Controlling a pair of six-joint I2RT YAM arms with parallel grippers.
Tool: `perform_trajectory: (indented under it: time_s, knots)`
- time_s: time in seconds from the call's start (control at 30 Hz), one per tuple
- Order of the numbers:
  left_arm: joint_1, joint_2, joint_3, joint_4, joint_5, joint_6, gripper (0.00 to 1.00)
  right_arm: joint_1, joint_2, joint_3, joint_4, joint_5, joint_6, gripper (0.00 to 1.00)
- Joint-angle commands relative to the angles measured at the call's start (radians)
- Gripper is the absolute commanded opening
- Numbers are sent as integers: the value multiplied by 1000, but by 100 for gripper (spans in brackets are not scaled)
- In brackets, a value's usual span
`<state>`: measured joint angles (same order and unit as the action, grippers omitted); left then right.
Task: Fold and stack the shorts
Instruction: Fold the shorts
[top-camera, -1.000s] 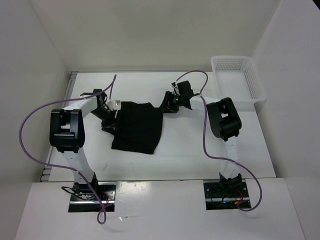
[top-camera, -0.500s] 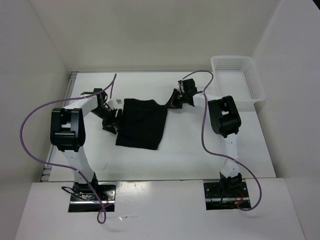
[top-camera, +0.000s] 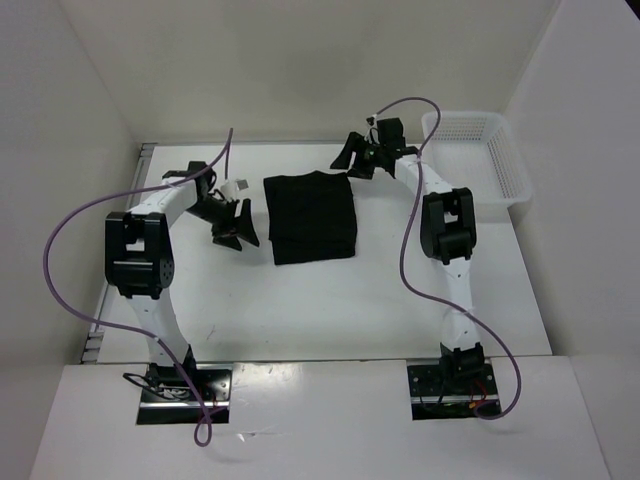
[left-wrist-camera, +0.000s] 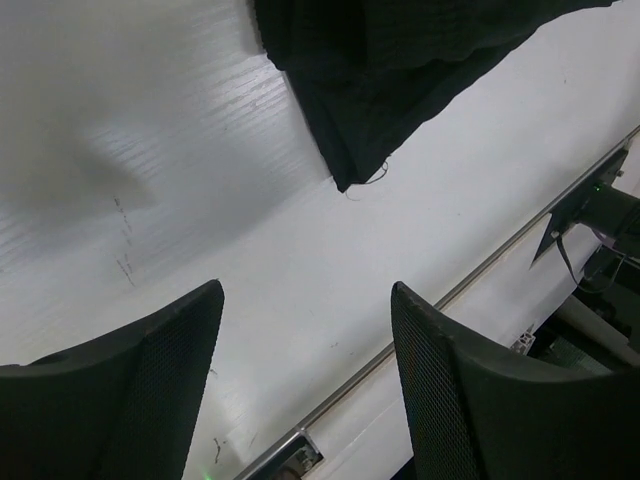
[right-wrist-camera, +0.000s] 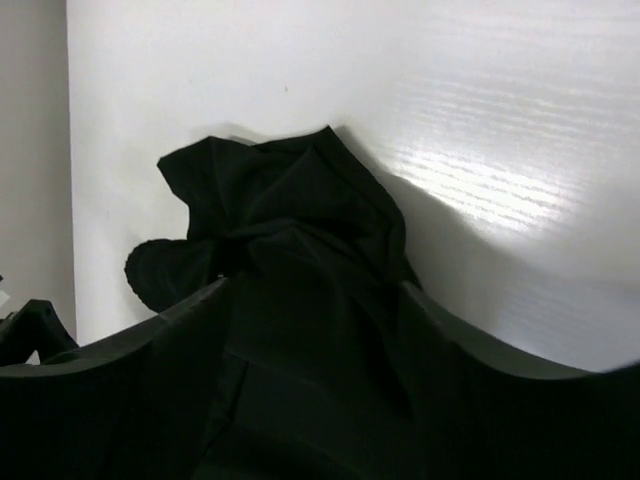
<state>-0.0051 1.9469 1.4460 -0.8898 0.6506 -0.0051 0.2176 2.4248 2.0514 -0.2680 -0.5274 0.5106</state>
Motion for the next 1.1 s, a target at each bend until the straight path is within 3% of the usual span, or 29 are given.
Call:
perform_trajectory:
  time_s: [0.0,0.03,0.07,0.1,0.13,0.4,0.43,0.53,0.6,0.63,0.7,0.9,1.07]
  knots:
    - [-6,6,22,-26,35,5,75,2,-30,36,-106,19,-75,75]
    - [-6,6,22,-26,15,5,75,2,-80,26,-117,62,-84,86]
    - [-6,-17,22,-15,5,5,77,2,-110,-3,-117,87,-102,88]
    - [-6,-29,22,-2,-6,5,80,2,-143,-25,-131,118,-103,99]
    - [-6,-43,22,8,-28,5,80,2,-221,-46,-141,191,-119,100]
    - [14,-105,88,55,-95,5,83,2,-648,-457,-111,467,-161,100]
    - [14,-115,103,55,-106,5,88,2,-689,-523,-111,501,-171,100]
    - [42,-193,116,104,-141,5,89,2,-832,-618,-167,581,-219,100]
    - [69,-236,116,166,-221,5,91,-17,-911,-654,-230,581,-269,100]
    - [70,-276,116,182,-253,5,100,-26,-932,-686,-249,581,-270,100]
    - [102,-322,126,206,-311,5,100,-70,-978,-711,-315,570,-279,100]
    - [195,-391,41,253,-276,5,100,-193,-1088,-761,-333,492,-270,100]
    - [220,-451,4,262,-276,5,100,-213,-1124,-761,-321,483,-287,100]
